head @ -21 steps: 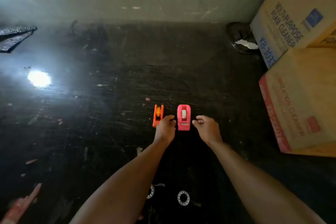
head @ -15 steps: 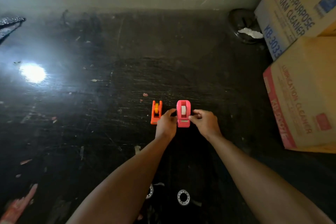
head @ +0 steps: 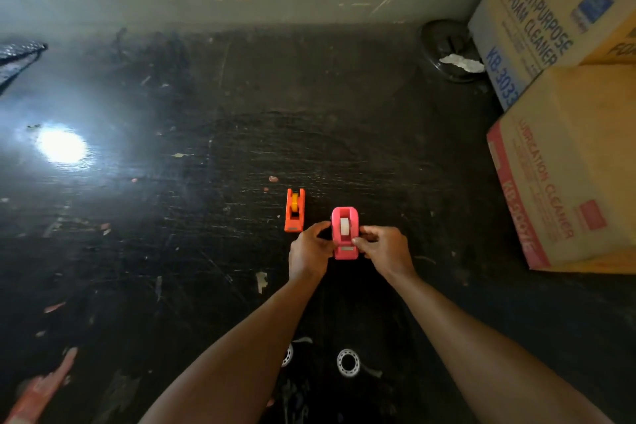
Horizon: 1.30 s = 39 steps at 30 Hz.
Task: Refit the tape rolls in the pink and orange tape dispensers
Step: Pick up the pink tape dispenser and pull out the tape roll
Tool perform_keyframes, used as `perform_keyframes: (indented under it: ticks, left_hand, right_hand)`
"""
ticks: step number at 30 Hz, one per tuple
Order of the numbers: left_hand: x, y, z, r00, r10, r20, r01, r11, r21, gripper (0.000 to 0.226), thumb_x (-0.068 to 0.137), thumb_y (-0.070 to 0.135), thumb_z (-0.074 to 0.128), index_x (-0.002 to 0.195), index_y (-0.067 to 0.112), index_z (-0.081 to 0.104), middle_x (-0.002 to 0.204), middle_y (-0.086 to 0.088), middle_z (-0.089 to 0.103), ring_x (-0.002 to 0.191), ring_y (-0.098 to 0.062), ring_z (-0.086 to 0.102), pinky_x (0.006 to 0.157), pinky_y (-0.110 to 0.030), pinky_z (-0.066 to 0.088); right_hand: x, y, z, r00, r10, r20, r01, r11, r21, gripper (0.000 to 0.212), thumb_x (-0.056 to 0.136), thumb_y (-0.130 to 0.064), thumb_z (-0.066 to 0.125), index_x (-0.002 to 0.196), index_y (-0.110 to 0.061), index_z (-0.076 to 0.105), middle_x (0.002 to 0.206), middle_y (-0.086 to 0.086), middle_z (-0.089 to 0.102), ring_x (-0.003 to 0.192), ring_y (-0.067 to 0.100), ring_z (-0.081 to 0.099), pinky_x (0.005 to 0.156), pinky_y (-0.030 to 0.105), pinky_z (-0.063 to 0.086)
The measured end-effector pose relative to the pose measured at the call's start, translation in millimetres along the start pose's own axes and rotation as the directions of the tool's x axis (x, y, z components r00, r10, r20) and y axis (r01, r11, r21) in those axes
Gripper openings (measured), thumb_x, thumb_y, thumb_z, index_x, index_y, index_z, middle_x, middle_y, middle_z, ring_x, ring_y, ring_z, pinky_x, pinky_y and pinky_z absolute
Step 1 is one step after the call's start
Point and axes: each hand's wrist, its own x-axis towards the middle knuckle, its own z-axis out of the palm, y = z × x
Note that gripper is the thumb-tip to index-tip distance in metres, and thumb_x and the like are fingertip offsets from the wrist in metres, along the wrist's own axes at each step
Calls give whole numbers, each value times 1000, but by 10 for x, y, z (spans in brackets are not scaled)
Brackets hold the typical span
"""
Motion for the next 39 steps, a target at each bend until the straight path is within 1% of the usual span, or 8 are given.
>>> perform_keyframes:
  ticks: [5,10,19,25,28,31,34,39]
  left_hand:
    - [-410,-243,1,1000,8,-2,-8,1000,13,55,96,18,71,147,28,53,106,3,77,90,-8,75,90,-40,64]
    - [-745,-473,-10,998,-7,56,5,999,35,56,95,15,71,146,30,53,105,5,77,90,-6,75,89,-36,64]
    - [-981,-541,-18,997,1,80,-7,997,78,54,95,17,72,144,30,54,96,3,77,85,-9,76,84,-39,65]
    - [-1016,-556,-9,996,9,90,-15,998,60,60,96,17,71,150,32,48,96,3,77,87,-10,76,85,-40,65]
    - [-1021,-538,-7,996,2,92,-6,999,39,62,96,15,71,151,31,47,90,5,75,85,-10,75,87,-39,64]
    - [-1037,-541,19,997,16,74,-18,999,26,62,95,14,71,150,32,48,90,4,77,85,-10,76,87,-42,64]
    - [-1039,-563,34,998,21,58,-23,999,40,62,96,15,70,150,32,48,92,5,78,87,-10,76,90,-43,63]
    - [-1032,-564,35,998,30,55,-33,999,42,62,95,13,71,150,32,49,91,4,78,84,-10,76,87,-42,64]
  right_hand:
    - [-424,185,75,1000,3,-1,-3,1000,18,37,91,-19,77,126,-11,72,121,6,76,108,16,72,97,40,59]
    - [-808,370,177,1000,10,29,-11,999,32,24,90,-24,77,114,-22,77,102,-9,78,92,5,72,88,39,62]
    - [-1057,450,196,998,31,47,-34,998,59,25,92,-21,75,117,-24,75,95,-14,73,90,4,71,85,35,63]
    - [-1081,513,218,999,0,36,-2,997,75,30,92,-22,74,123,-20,73,109,-8,76,97,5,71,90,36,62]
    - [-1084,477,238,1000,-22,-8,22,999,24,44,92,-22,74,134,-20,64,119,-4,72,106,9,68,96,34,58]
    - [-1065,406,214,994,-106,-32,103,990,-95,57,89,-20,77,141,-21,54,122,-3,65,105,9,64,92,30,56]
    - [-1007,363,162,971,-224,83,237,947,-217,55,91,-20,74,143,-21,54,125,-1,59,107,11,60,90,24,49]
    - [-851,260,55,924,-307,229,372,859,-352,44,93,-26,71,136,-20,61,108,0,53,94,13,55,80,28,45]
